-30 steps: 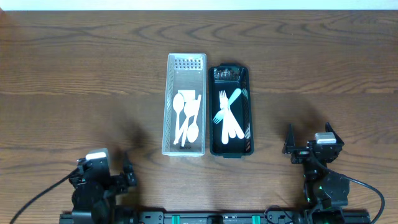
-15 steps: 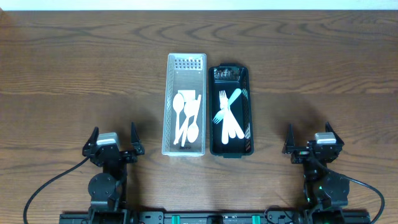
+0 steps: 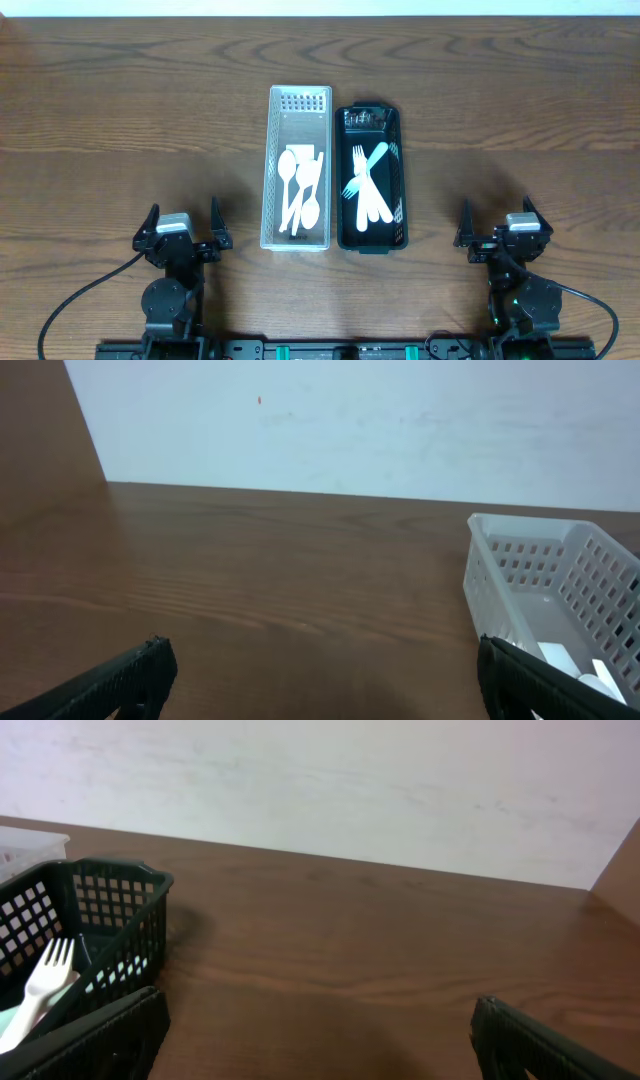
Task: Pack container
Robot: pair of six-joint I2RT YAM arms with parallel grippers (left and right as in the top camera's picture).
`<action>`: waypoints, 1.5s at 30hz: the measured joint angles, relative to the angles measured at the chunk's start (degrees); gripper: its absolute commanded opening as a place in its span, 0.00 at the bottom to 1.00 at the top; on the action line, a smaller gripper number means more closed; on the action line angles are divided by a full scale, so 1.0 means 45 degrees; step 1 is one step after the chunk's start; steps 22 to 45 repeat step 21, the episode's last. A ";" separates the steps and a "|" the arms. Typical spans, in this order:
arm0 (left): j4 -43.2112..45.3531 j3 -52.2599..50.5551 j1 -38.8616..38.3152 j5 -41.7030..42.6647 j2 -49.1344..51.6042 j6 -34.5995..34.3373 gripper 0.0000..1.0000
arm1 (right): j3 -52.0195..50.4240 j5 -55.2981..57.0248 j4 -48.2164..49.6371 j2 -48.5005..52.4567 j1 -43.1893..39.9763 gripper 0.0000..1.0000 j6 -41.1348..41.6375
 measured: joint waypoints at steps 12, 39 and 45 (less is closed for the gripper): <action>-0.0005 0.0005 0.0000 0.0000 0.0107 0.0000 0.98 | 0.0000 0.0000 0.0000 0.0000 0.0000 0.99 0.0000; 0.0000 0.0005 0.0000 0.0000 0.0107 0.0000 0.98 | 0.0000 0.0000 0.0000 0.0000 0.0000 0.99 0.0000; 0.0000 0.0005 0.0000 0.0000 0.0107 0.0000 0.98 | 0.0000 0.0000 0.0000 0.0000 0.0000 0.99 0.0000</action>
